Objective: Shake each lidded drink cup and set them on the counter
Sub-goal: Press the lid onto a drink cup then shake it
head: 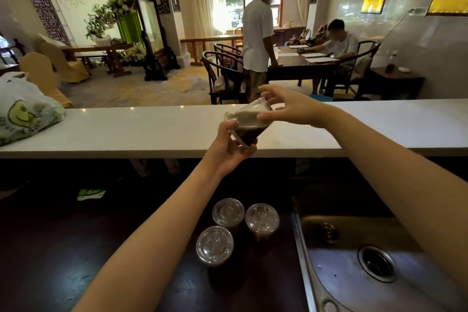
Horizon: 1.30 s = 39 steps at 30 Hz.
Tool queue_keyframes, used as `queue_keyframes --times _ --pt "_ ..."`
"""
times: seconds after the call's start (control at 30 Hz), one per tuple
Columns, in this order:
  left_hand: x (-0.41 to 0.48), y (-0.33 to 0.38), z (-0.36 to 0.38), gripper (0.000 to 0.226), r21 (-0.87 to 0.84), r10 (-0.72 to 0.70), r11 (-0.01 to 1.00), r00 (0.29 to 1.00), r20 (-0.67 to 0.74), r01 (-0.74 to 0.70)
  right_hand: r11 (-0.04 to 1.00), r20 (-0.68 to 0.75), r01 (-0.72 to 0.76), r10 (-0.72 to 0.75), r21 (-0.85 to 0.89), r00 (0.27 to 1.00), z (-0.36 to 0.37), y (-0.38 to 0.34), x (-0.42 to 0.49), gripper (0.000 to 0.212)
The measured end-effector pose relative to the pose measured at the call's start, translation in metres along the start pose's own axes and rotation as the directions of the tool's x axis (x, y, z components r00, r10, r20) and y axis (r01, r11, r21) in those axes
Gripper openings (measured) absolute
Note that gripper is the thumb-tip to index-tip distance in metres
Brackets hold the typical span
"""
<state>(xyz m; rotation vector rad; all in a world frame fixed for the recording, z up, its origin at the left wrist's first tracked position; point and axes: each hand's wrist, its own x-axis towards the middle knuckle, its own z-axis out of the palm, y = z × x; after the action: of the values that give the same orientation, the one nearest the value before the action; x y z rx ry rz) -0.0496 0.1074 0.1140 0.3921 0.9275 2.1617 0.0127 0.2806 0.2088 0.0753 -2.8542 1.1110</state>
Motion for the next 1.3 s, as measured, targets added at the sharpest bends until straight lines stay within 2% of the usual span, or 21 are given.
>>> queue_keyframes --times 0.07,0.13,0.2,0.27,0.33,0.43,0.47,0.53,0.63,0.77,0.83,0.97,1.07,1.2,1.3 --pt "0.001 0.005 0.002 0.088 0.086 -0.001 0.996 1.0 -0.018 0.002 0.98 0.132 0.069 -0.045 -0.186 0.99 -0.009 -0.008 0.003 0.078" --pt "0.0 0.013 0.005 0.088 0.172 -0.009 0.985 0.999 -0.034 0.015 0.929 0.213 0.103 -0.027 -0.355 0.977 -0.011 -0.016 0.007 0.071" --pt "-0.001 0.021 0.007 0.077 0.279 -0.014 0.96 0.998 -0.064 0.031 0.889 0.22 0.114 -0.015 -0.443 0.975 -0.008 -0.02 0.009 0.064" --pt "-0.003 0.031 0.009 0.058 0.376 -0.017 0.925 0.996 -0.092 0.051 0.886 0.188 0.106 -0.022 -0.451 0.982 -0.005 -0.02 0.009 0.062" --pt "-0.006 0.044 0.012 0.04 0.441 -0.018 0.895 0.993 -0.116 0.068 0.907 0.143 0.101 -0.046 -0.41 0.989 0.0 -0.017 0.008 0.062" --pt "-0.009 0.063 0.023 0.048 0.563 -0.039 0.818 0.987 -0.154 0.12 0.938 0.046 0.112 -0.102 -0.327 0.994 0.013 -0.012 0.007 0.064" --pt "-0.01 0.069 0.028 0.046 0.63 -0.037 0.765 0.985 -0.168 0.136 0.948 0.006 0.113 -0.117 -0.298 0.993 0.019 -0.011 0.007 0.063" --pt "-0.011 0.08 0.041 0.026 0.759 -0.02 0.633 0.983 -0.182 0.153 0.968 -0.065 0.112 -0.13 -0.223 0.989 0.031 -0.01 0.007 0.064" --pt "-0.012 0.095 0.057 0.012 0.895 -0.007 0.42 0.986 -0.165 0.153 0.996 -0.069 0.08 -0.082 -0.03 0.994 0.041 -0.011 0.007 0.062" --pt "-0.013 0.11 0.066 0.041 0.979 -0.037 0.174 0.994 -0.1 0.105 0.971 0.07 0.003 -0.02 0.238 0.997 0.042 -0.015 0.002 0.052" --pt "-0.013 0.116 0.073 0.058 0.994 -0.053 0.072 0.996 -0.078 0.082 0.947 0.074 -0.014 -0.01 0.322 0.997 0.047 -0.017 0.002 0.047" --pt "-0.012 0.126 0.085 0.068 0.992 -0.096 -0.099 0.991 -0.094 0.084 0.899 -0.091 0.011 0.032 0.438 0.995 0.065 -0.022 0.006 0.049" --pt "-0.011 0.126 0.089 0.064 0.97 -0.078 -0.217 0.988 -0.13 0.111 0.905 -0.232 0.044 0.061 0.422 0.971 0.086 -0.027 0.011 0.05" --pt "-0.013 0.127 0.083 0.062 0.942 -0.063 -0.294 0.98 -0.188 0.162 0.91 -0.334 0.092 0.053 0.404 0.941 0.111 -0.03 0.011 0.059" --pt "-0.02 0.129 0.074 0.061 0.928 -0.046 -0.321 0.976 -0.214 0.188 0.905 -0.293 0.119 0.007 0.409 0.956 0.125 -0.029 0.01 0.056"
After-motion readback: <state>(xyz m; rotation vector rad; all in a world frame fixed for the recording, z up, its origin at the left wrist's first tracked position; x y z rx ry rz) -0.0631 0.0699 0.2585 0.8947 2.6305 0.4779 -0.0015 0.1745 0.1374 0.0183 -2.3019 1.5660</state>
